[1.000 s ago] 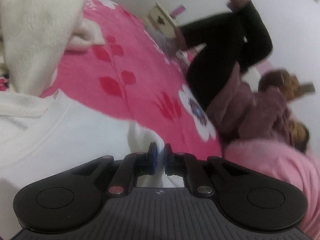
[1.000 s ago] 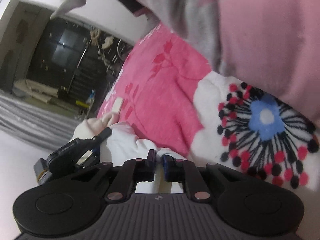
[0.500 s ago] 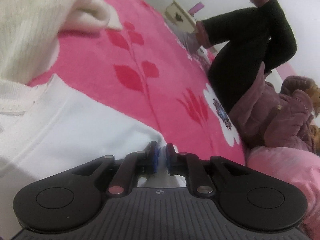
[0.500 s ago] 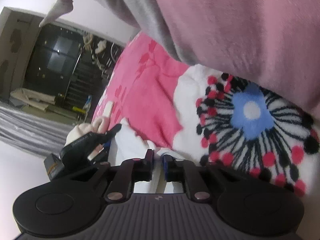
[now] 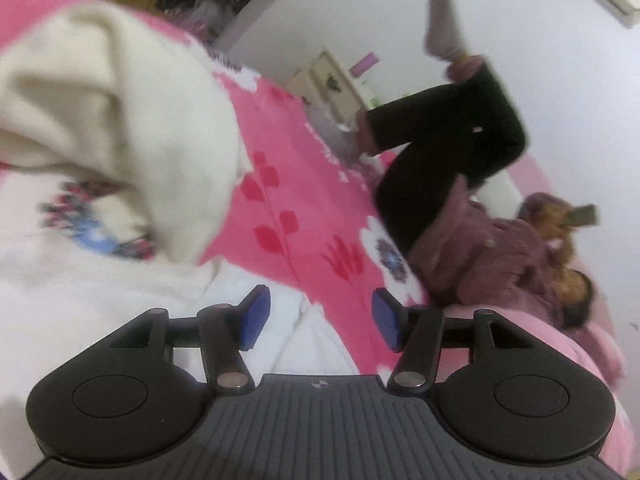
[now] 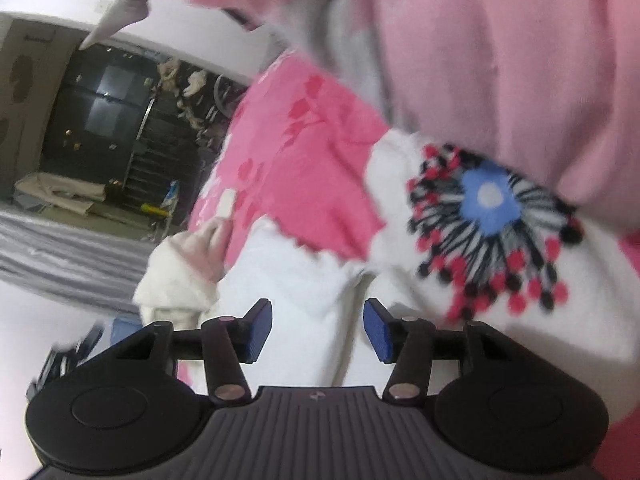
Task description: Fold clothes
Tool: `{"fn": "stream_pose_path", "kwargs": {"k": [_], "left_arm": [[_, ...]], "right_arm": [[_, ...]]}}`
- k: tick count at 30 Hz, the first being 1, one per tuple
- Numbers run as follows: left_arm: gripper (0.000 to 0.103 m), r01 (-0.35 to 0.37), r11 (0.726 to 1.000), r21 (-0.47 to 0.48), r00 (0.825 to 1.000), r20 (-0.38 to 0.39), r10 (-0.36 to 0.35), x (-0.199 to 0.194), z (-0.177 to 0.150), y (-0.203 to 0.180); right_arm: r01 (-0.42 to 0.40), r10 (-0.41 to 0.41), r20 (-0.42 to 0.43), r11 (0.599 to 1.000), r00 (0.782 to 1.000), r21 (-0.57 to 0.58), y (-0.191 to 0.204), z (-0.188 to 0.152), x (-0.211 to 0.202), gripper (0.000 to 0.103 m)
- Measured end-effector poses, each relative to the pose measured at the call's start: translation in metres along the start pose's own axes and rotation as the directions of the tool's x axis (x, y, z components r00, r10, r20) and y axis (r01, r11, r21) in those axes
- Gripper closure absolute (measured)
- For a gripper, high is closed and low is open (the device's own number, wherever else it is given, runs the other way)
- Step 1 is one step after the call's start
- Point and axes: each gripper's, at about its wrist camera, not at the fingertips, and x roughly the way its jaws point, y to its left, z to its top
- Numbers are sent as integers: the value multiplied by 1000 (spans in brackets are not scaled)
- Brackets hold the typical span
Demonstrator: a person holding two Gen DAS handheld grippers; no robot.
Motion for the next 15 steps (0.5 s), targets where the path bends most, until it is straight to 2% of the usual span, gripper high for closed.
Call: {"fn": "stream_pose_path", "kwargs": {"k": [5,6,8,10,12,13,15], "left_arm": [[40,-8,995,96,999,-34,11,-111,-49,-11],[37,-22,993,118,998,-49,28,-129,-62,-13],[36,-103,980,168,989,-91,119,-143,-94,-12],[36,-173,955,240,965,-154,214,-141,-134,-8],[36,-201,921,334,938,-206,280,-127,-175,-6],[37,-210,897,389,926,-215,310,-119,-195,-6],[37,-226,835,502,914,-186,359,-106,-227,-8]], "right_arm": [[-68,58,-131,995,990,-67,30,-23,-4,48],[-69,55,-167,994,984,-81,34,-31,-1,48],[-74,46,-236,991,971,-109,41,-47,4,48],[-77,37,-295,989,955,-126,45,-65,8,48],[-84,36,-338,988,941,-127,47,-82,12,48],[-85,37,-350,988,936,-125,47,-89,13,48],[-89,38,-374,989,927,-121,49,-102,16,48]]}}
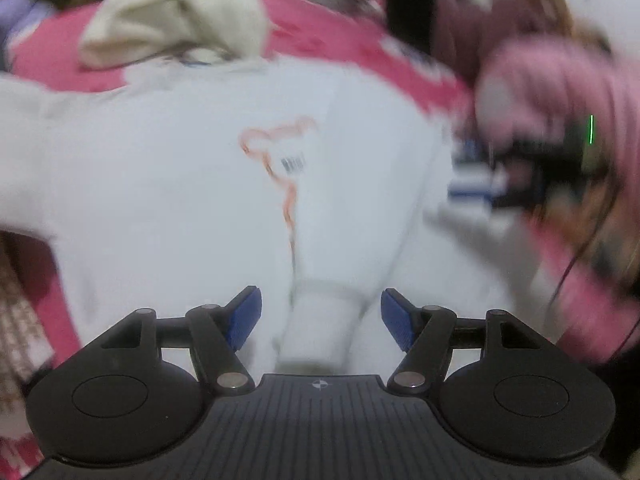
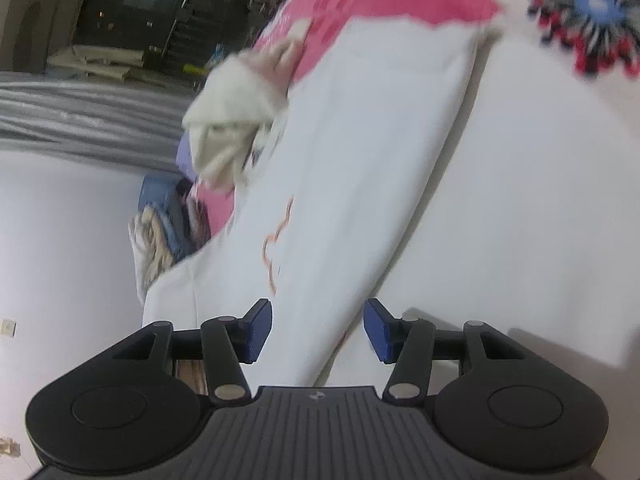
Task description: Fold clothes
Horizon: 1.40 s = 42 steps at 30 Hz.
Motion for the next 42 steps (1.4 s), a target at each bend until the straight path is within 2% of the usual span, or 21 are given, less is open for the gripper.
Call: {"fn": "stream_pose_path", "kwargs": {"k": [2,3,6,8,10,11,12,13,14,16,18,19,20,21,24,26,28,30,35,38,42], "left_arm": [[39,-61,996,69,998,34,58,15,-14,-12],[44,-68,996,63,997,38,65,21,-16,-13],[55,-37,999,9,999,30,37,33,-18,-5],[68,-29,1000,3,999,36,28,34,-18,-2],[91,31,997,-64,999,35,-29,30,-13,7],[93,86,987,-139,996,42,-81,27,-9,15],[95,155,958,-240,988,64,-144,22,-6,25],[95,231,906,-354,973,103,-208,18,-2,37],[96,303,837,-456,953,151,-263,15,0,49],[96,419,686,-595,908,265,-324,11,3,67],[96,507,547,-666,861,363,-356,11,7,81],[96,540,487,-687,840,399,-368,13,8,86],[96,563,442,-698,823,426,-375,15,10,88],[96,579,410,-705,811,447,-377,17,12,89],[96,609,362,-706,786,476,-394,21,19,85],[96,630,337,-700,767,490,-415,23,25,81],[96,643,328,-692,753,496,-432,26,30,77],[96,660,310,-684,736,507,-449,26,31,76],[96,692,298,-658,706,528,-473,22,34,75],[96,708,293,-643,689,538,-486,19,32,75],[96,710,281,-645,686,546,-481,22,28,78]], "right_arm": [[-3,3,-14,1000,1000,2,4,-10,4,48],[-4,4,-19,1000,1000,3,6,-14,5,48],[-4,4,-28,1000,1000,-11,10,-25,5,48],[5,-6,-27,999,1000,-35,12,-29,0,48],[15,-16,-16,998,1000,-58,13,-31,-3,48],[18,-19,-12,998,1000,-66,13,-32,-4,48],[18,-18,-8,997,1000,-70,12,-32,-5,48],[15,-16,-6,997,1000,-72,12,-32,-5,48],[9,-9,-3,998,1000,-68,10,-32,-4,48],[-13,13,5,999,1000,-45,5,-31,-2,48],[-56,56,22,998,998,15,-6,-31,0,48],[-83,82,30,995,996,54,-13,-31,1,47],[-117,113,38,987,993,106,-21,-31,3,47],[-146,140,46,978,989,150,-29,-31,5,47],[-188,181,57,963,982,193,-38,-34,9,44],[-167,163,36,979,986,117,-31,-34,11,44],[-156,156,15,987,988,23,-20,-34,15,44],[-181,181,28,983,983,16,-19,-30,17,44],[-238,223,115,963,968,131,-38,-4,21,44],[-277,258,119,940,959,200,-50,10,32,44],[-336,309,145,915,940,224,-52,15,46,45]]}}
